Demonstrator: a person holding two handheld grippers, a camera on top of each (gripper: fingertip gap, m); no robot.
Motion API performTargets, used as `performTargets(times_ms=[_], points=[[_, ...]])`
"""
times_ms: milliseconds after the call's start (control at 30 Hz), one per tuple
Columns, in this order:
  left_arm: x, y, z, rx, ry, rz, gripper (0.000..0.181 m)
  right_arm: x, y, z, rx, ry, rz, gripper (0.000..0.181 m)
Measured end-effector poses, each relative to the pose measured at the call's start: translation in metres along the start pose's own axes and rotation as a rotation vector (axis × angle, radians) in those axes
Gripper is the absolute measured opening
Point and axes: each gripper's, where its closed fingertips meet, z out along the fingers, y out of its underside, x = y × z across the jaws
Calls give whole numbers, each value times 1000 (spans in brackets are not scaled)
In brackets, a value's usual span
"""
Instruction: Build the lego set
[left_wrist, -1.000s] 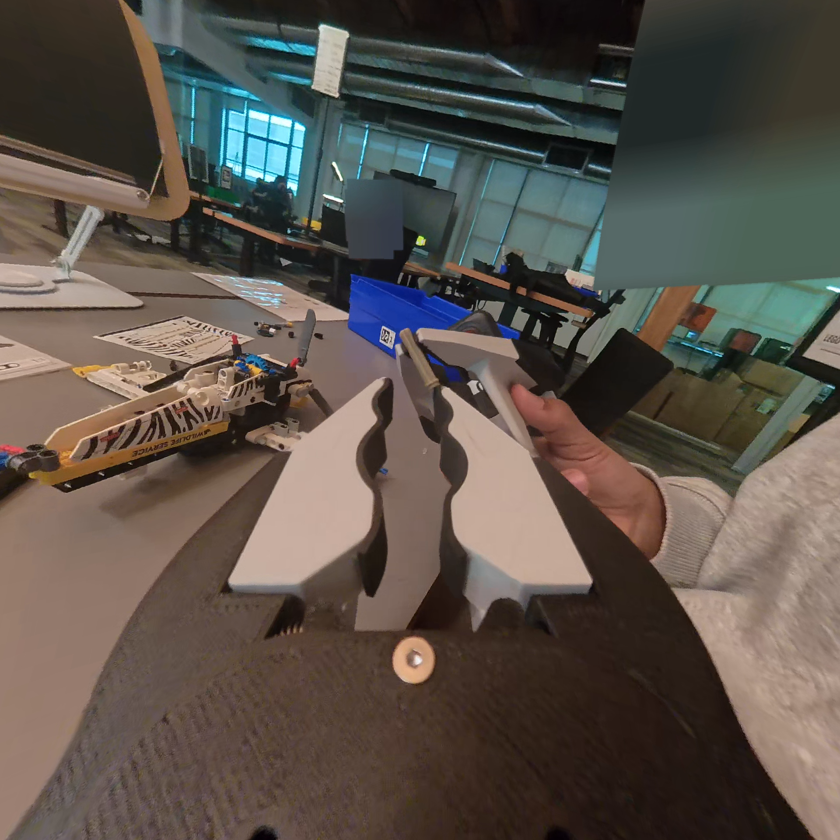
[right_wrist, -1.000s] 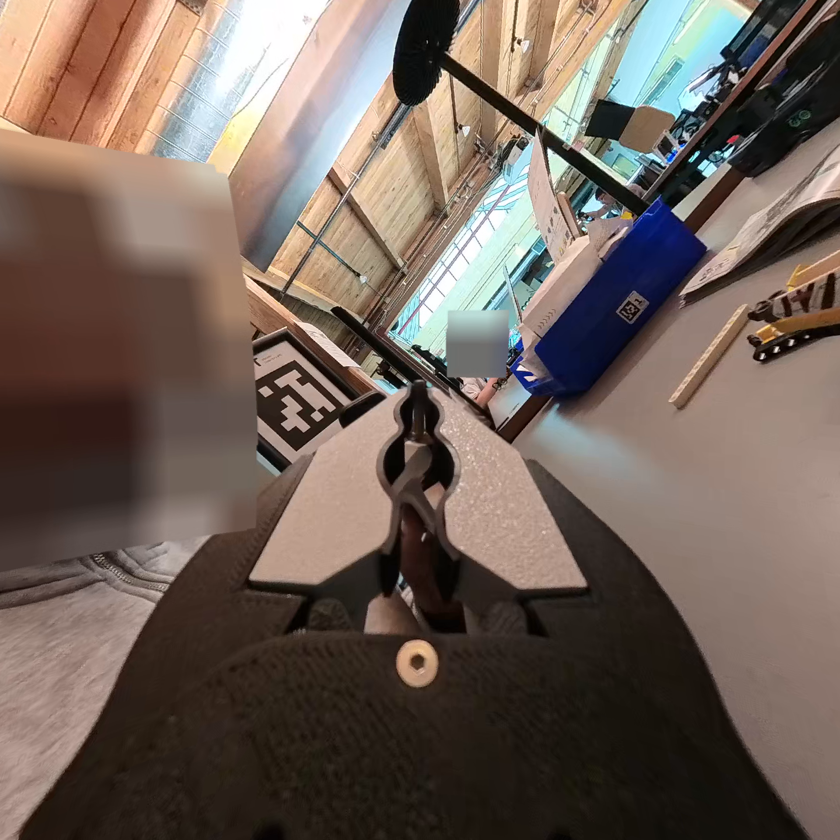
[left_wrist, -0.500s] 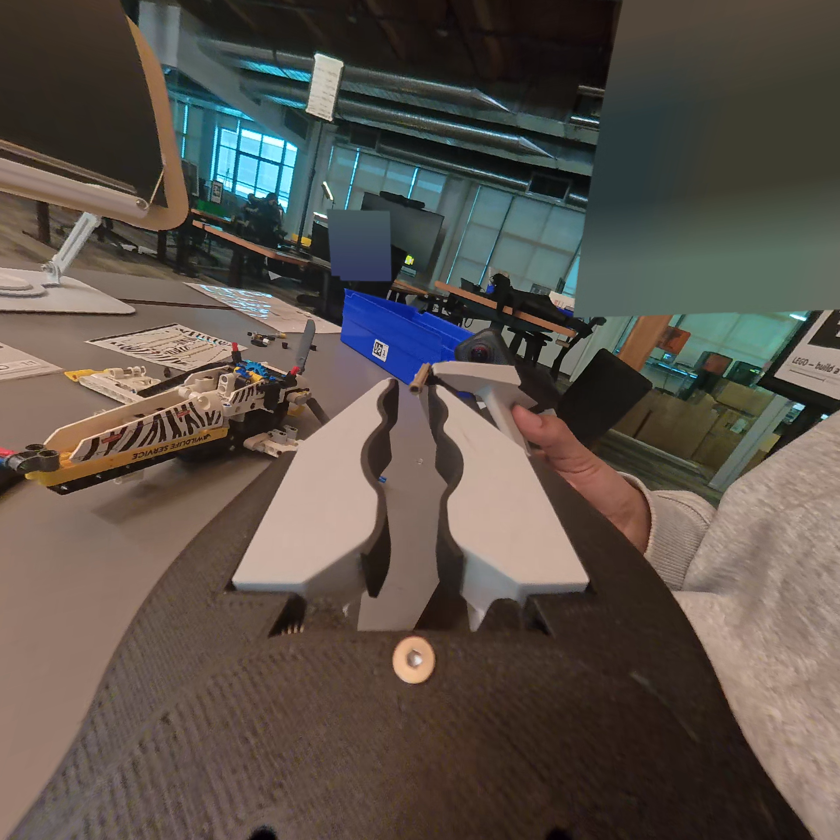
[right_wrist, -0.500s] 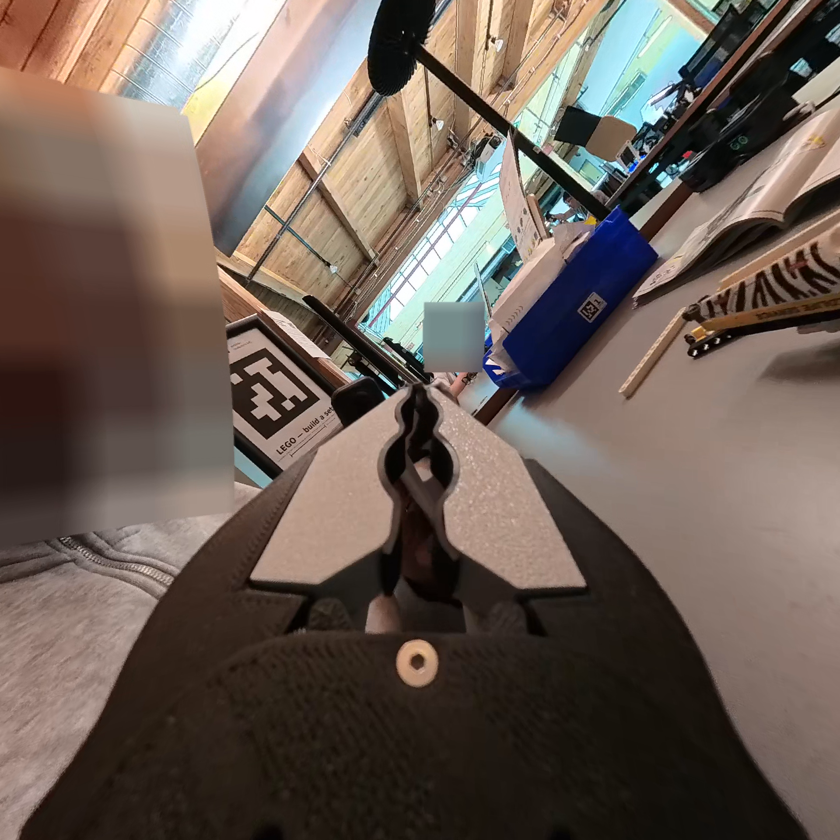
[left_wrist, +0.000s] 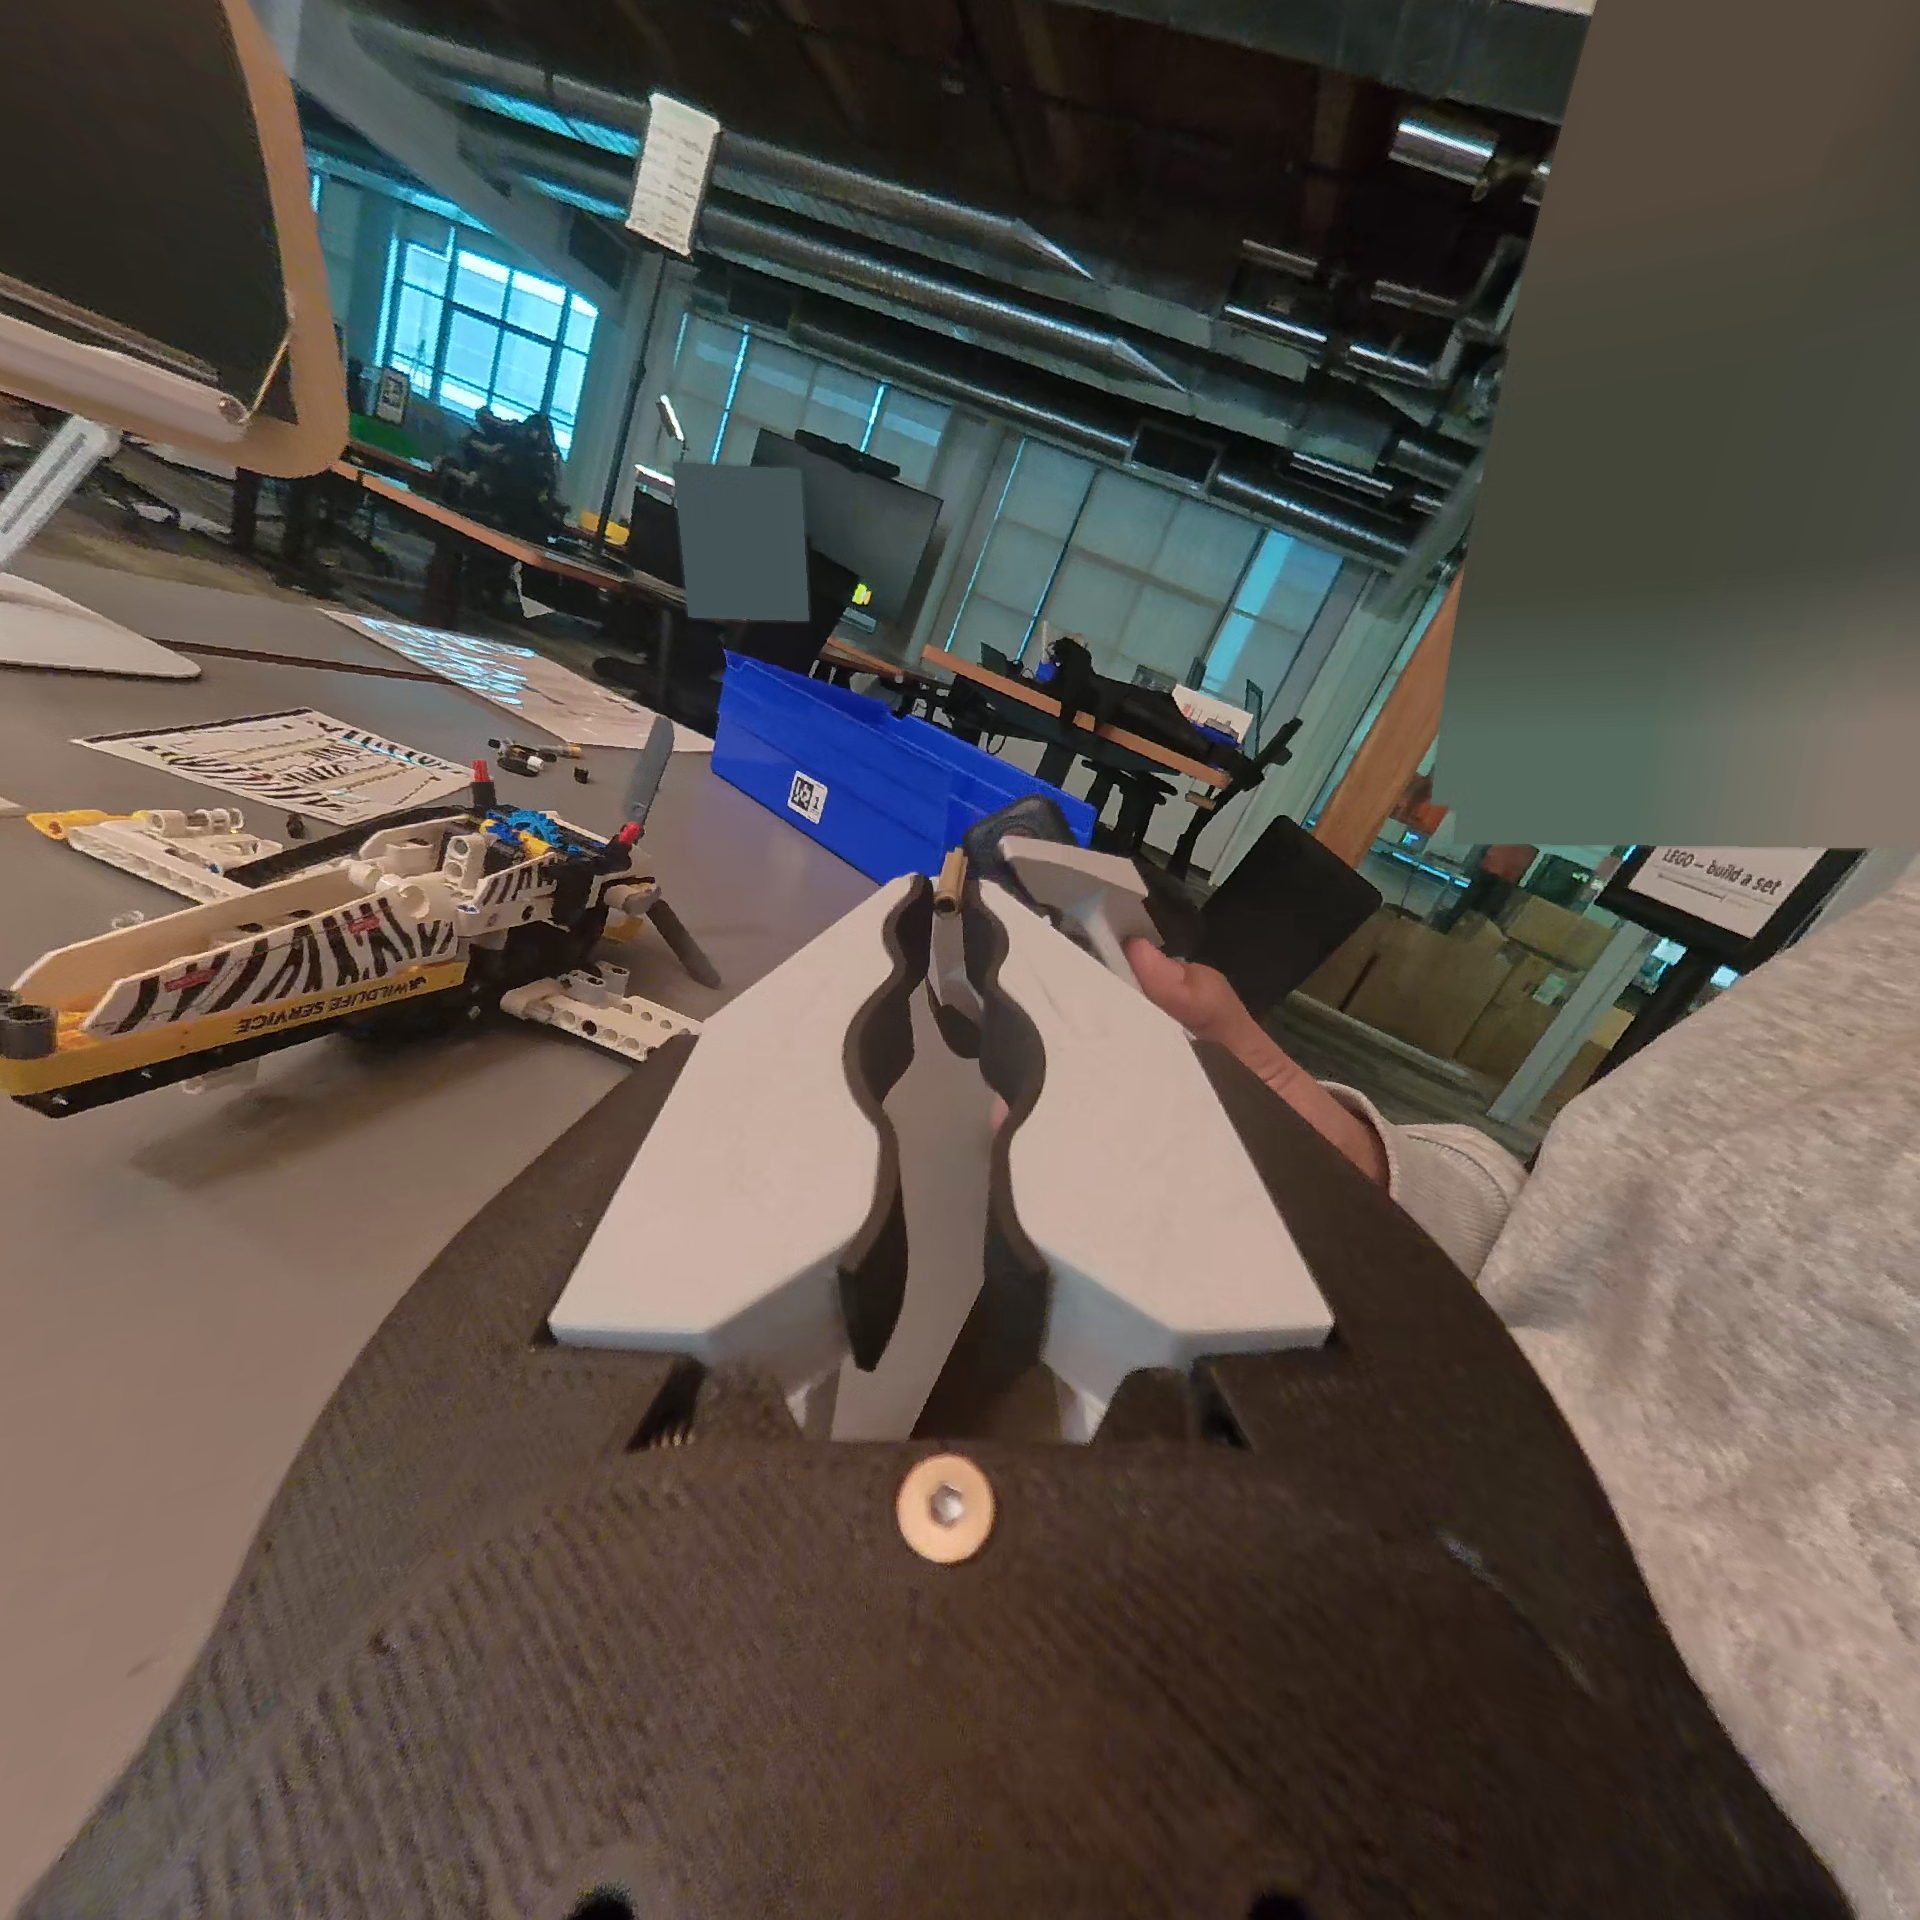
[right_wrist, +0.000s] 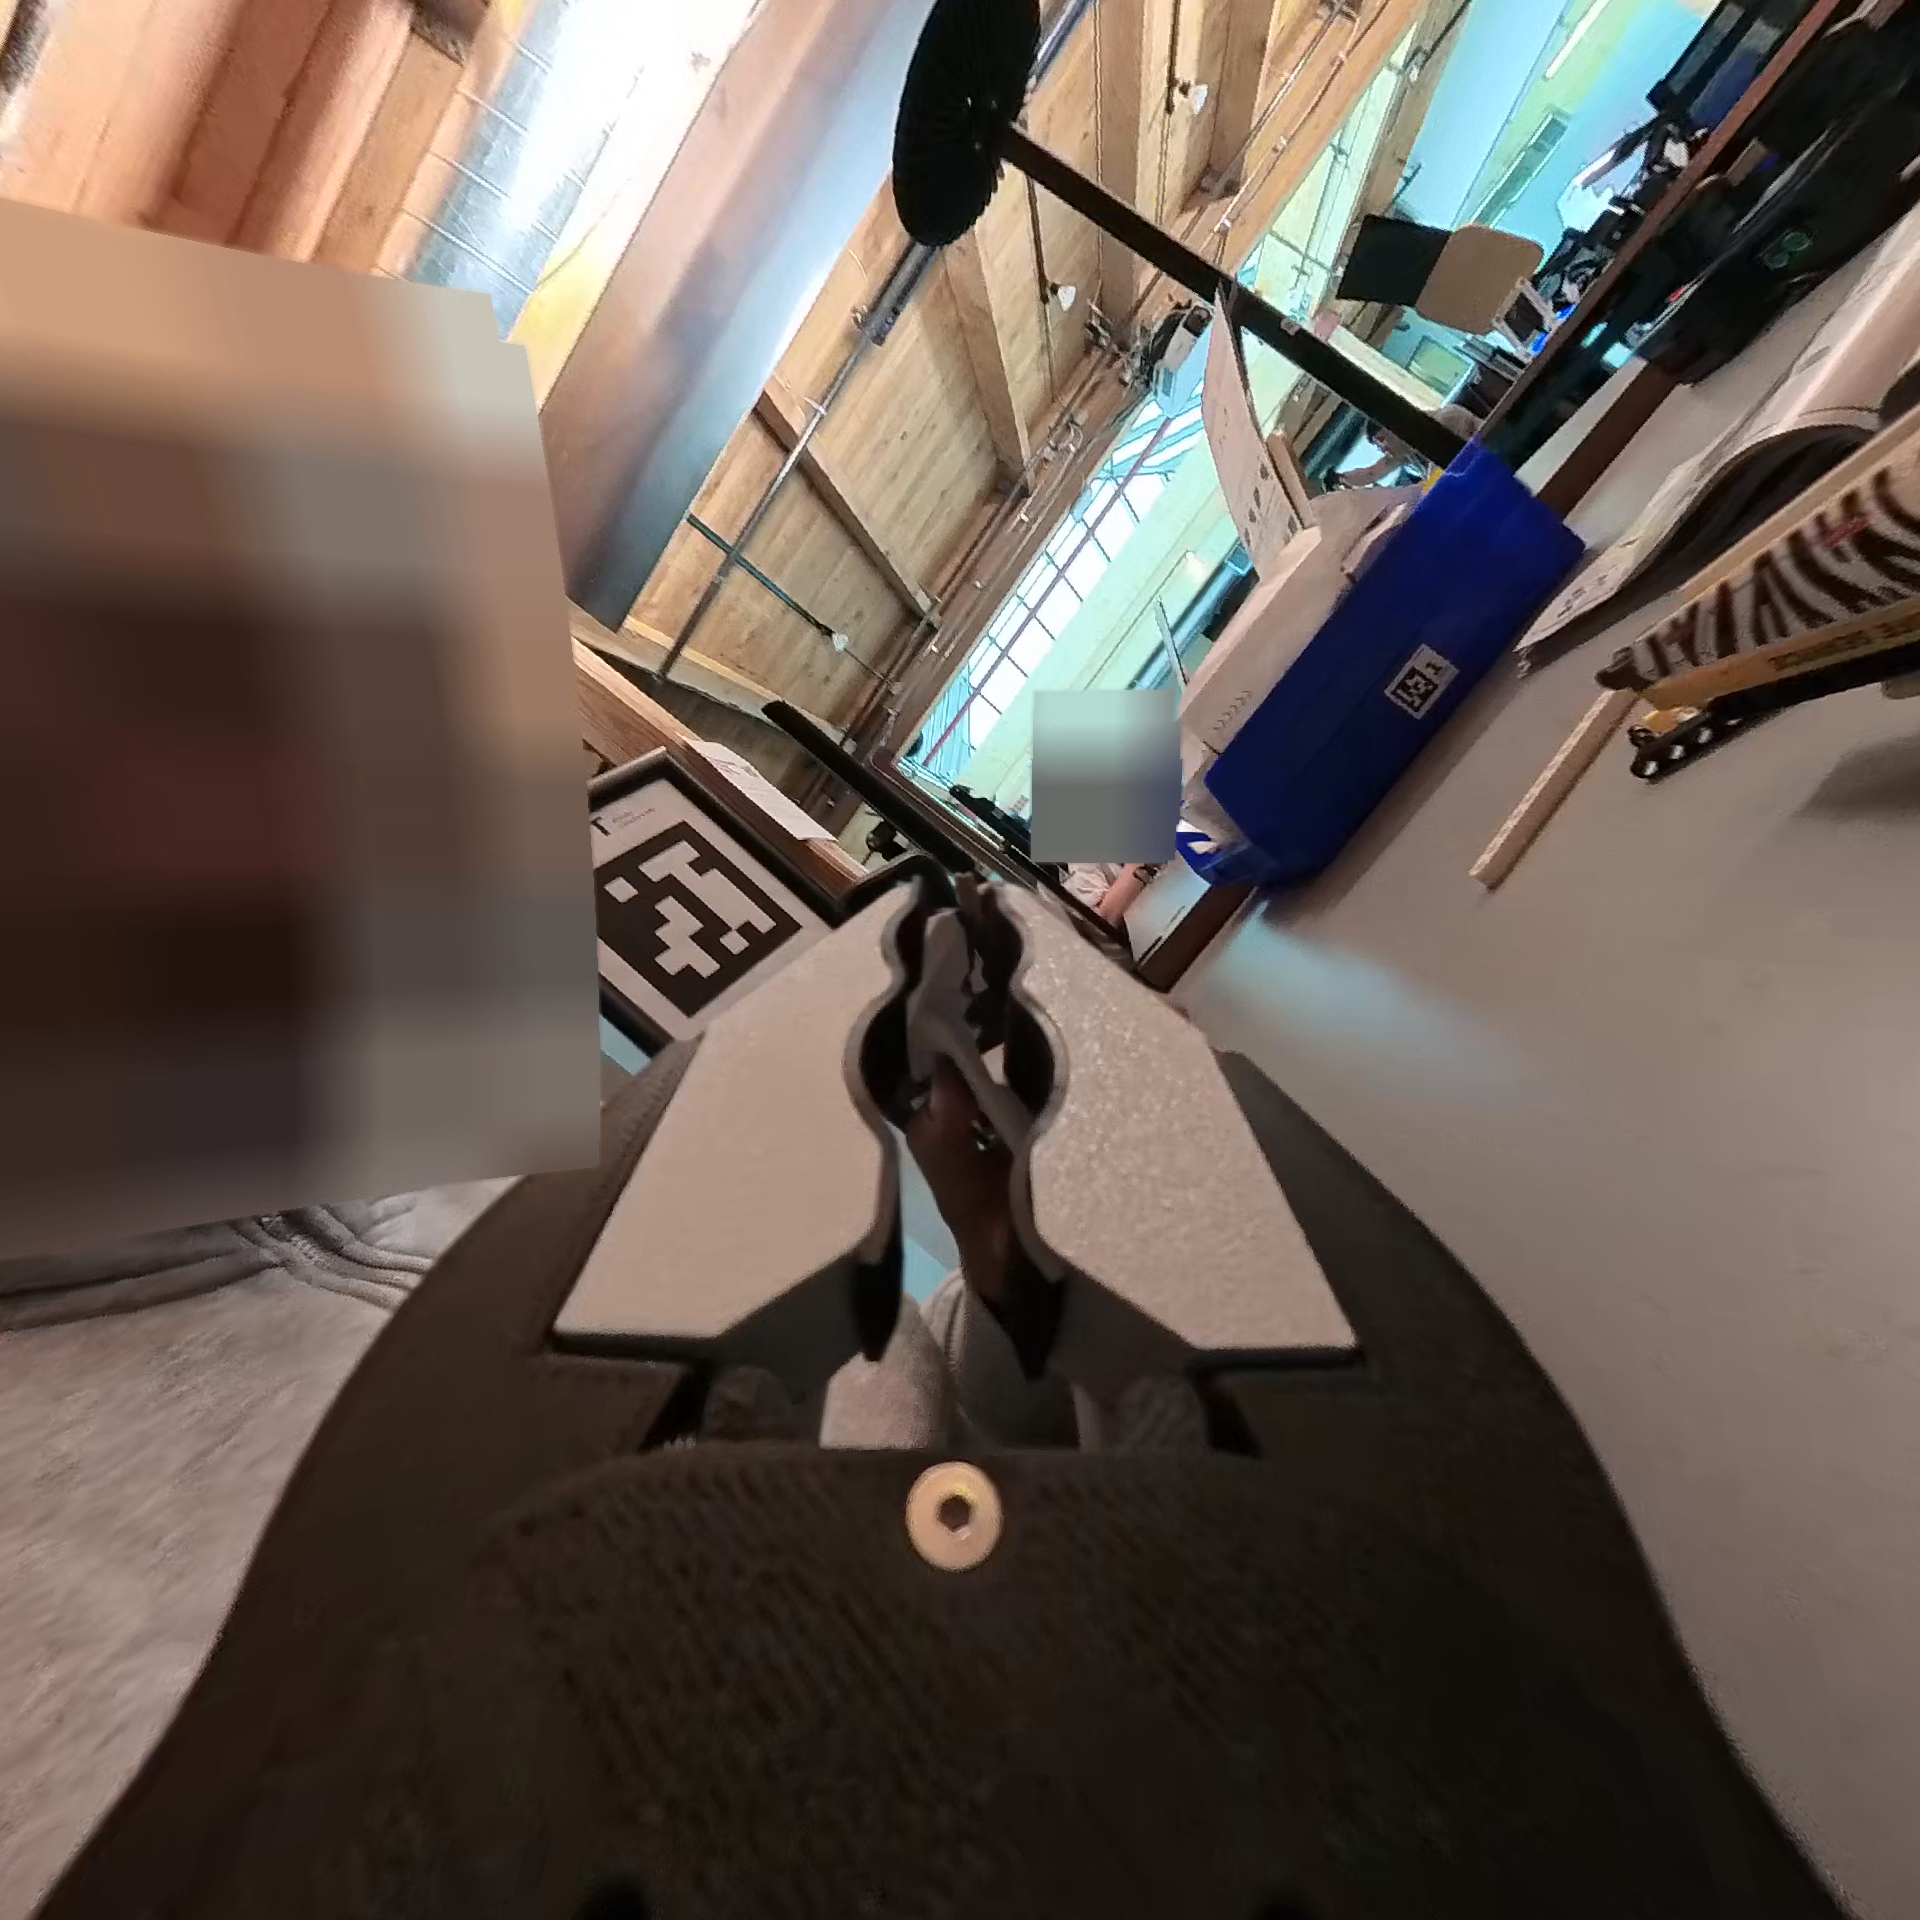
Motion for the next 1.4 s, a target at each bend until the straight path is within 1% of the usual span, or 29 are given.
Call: performTargets(times_ms=[100, 200, 300, 400, 467, 533, 633, 733, 800, 900, 1000, 1100, 1167, 1300, 1367, 1400], points=[[-4, -3, -3, 18, 5, -39, 2, -8, -7, -6, 16, -54, 16, 12], [-7, -3, -4, 28, 22, -85, 2, -17, -11, -10, 3, -58, -71, 16], [-6, -2, -3, 32, 62, -148, 1, -19, -9, -11, -47, 34, -280, 17], [-3, 0, -2, 18, 133, -240, 2, -17, -2, -9, -139, 162, -557, 21], [2, 8, 1, -31, 203, -329, 2, -17, 3, -8, -206, 226, -752, 23], [7, 14, 3, -75, 271, -409, 2, -19, 12, -7, -288, 250, -927, 21], [13, 17, 3, -98, 353, -503, 1, -15, 20, -10, -386, 300, -1119, 19], [21, 21, 3, -137, 414, -547, 1, -10, 23, -12, -439, 339, -1240, 17], [23, 25, 4, -166, 415, -533, 1, -7, 25, -14, -477, 356, -1283, 13], [23, 33, 5, -218, 388, -482, 1, -4, 31, -17, -552, 345, -1289, 7], [26, 36, 5, -245, 398, -470, 2, -5, 36, -21, -607, 321, -1314, 7], [28, 40, 5, -271, 411, -486, 2, -7, 40, -23, -664, 292, -1335, 8], [31, 41, 4, -285, 439, -519, 1, -8, 45, -24, -713, 264, -1331, 4], [36, 47, 2, -331, 473, -543, 2, -9, 51, -29, -853, 231, -1341, 3], [38, 44, 3, -314, 489, -569, 3, -13, 48, -28, -865, 241, -1309, 3], [36, 43, 4, -305, 476, -573, 5, -13, 44, -29, -858, 265, -1289, 3]])
